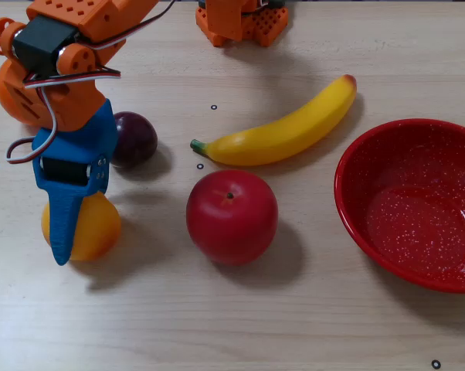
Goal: Put peach in the red bowl.
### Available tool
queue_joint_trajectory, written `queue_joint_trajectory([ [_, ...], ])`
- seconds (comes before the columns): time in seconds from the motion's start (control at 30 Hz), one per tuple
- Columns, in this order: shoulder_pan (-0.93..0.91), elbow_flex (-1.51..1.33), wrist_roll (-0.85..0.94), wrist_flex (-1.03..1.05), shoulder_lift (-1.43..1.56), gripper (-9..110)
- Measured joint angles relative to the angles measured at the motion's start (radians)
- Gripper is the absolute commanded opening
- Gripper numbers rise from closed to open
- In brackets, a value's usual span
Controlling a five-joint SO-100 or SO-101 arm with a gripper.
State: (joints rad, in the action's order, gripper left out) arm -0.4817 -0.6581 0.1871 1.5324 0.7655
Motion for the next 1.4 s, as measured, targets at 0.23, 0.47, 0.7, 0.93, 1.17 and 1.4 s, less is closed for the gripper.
queue_joint_trajectory([
  [0.23, 0.0, 0.0, 0.0, 0.0, 0.0, 38],
  [0.47, 0.0, 0.0, 0.021, 0.0, 0.0, 34],
  [0.7, 0.0, 0.0, 0.035, 0.0, 0.0, 21],
  [0.93, 0.0, 0.003, 0.051, 0.0, -0.006, 0],
  [1.17, 0.0, 0.003, 0.051, 0.0, -0.006, 0],
  [1.4, -0.002, 0.003, 0.083, 0.0, -0.006, 0],
])
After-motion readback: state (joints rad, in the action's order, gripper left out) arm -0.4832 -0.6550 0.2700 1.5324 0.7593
